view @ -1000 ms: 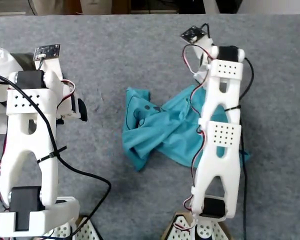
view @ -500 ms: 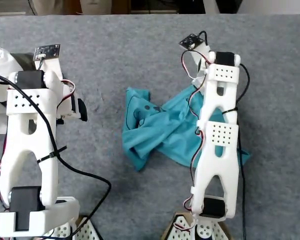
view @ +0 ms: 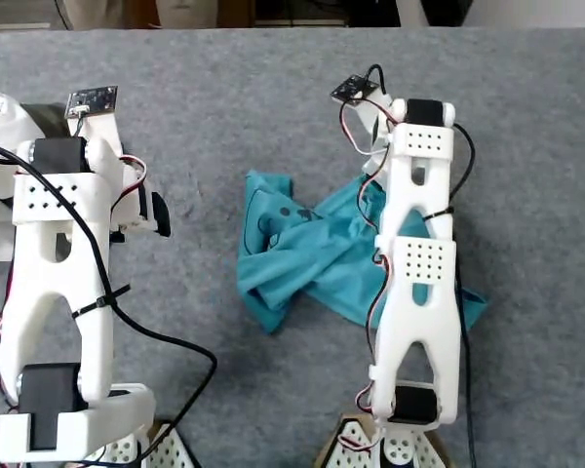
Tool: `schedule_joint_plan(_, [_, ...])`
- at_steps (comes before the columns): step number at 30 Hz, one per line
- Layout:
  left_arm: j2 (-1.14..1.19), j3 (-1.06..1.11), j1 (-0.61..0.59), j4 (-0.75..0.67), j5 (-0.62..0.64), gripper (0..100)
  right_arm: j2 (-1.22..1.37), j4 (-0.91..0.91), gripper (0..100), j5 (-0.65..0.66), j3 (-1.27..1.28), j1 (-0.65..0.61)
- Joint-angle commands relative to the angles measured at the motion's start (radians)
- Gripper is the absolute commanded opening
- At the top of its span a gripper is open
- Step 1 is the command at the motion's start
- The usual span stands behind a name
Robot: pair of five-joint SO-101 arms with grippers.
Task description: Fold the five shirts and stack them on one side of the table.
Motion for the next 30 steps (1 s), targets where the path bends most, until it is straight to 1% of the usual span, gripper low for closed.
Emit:
schedule_joint_plan(1, [-0.025,-0.005,0.000,0.008,0.003,22,-0.059,0.049,12.3,-0.057,-0.113,-0.024])
schedule_joint_plan(4, [-0.025,-0.005,0.000,0.008,0.002,22,-0.068,0.064,12.3,-0.071,-0.162,-0.025])
schedule_joint_plan(12, [-0.025,-0.005,0.000,0.008,-0.003,22,-0.068,0.066,12.2,-0.066,-0.160,-0.013])
schedule_joint_plan(20, [-0.025,-0.005,0.000,0.006,-0.005,22,-0.073,0.061,12.2,-0.066,0.005,-0.035])
schedule_joint_plan(30, [-0.025,-0.005,0.000,0.005,-0.005,22,-0.074,0.066,12.1,-0.071,-0.107,0.035])
